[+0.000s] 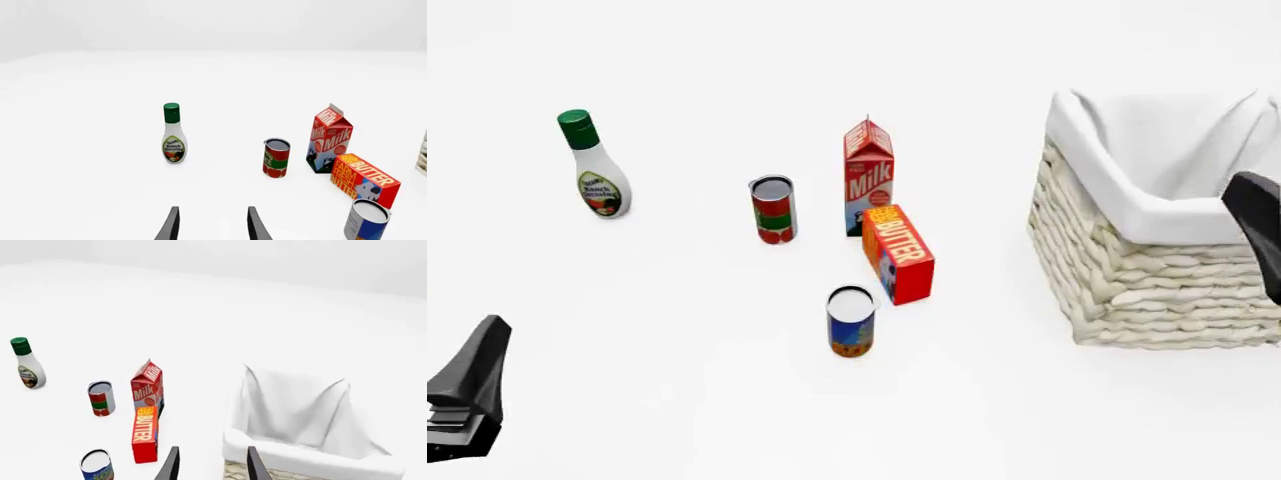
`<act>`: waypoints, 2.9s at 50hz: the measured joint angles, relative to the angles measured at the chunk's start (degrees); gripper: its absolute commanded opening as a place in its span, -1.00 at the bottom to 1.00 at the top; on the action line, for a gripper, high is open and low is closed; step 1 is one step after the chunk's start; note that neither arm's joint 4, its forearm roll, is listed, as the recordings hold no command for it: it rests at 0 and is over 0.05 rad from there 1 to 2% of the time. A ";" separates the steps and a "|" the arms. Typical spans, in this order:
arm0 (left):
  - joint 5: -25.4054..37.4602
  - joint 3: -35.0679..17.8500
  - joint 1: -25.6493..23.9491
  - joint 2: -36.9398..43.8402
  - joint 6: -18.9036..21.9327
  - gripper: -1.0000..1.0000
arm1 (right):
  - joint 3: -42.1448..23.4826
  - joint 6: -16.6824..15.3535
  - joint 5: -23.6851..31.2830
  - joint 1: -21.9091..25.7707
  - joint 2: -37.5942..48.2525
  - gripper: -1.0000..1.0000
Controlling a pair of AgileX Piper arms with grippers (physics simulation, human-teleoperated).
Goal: Pick the alphabet soup and place it in the basket.
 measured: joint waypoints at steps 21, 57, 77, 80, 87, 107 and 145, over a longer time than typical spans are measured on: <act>0.00 0.00 0.00 0.00 0.00 1.00 | -22.91 -6.33 13.42 10.47 17.91 1.00; 0.00 0.00 0.00 0.00 0.00 1.00 | -45.47 -6.16 24.95 22.58 43.17 1.00; 0.00 0.00 0.00 0.00 0.00 1.00 | -44.65 -4.58 20.08 28.68 51.88 1.00; 0.00 0.00 0.00 0.00 0.00 1.00 | -44.53 -4.24 19.46 29.39 52.93 1.00; 0.00 0.00 0.00 0.00 0.00 1.00 | -44.09 -3.22 17.84 30.96 55.18 1.00; 0.00 0.00 0.00 0.00 0.00 1.00 | -42.82 -1.82 14.19 33.13 60.23 1.00; 0.00 0.00 0.00 0.00 0.00 1.00 | -38.90 -0.62 6.64 34.78 69.91 1.00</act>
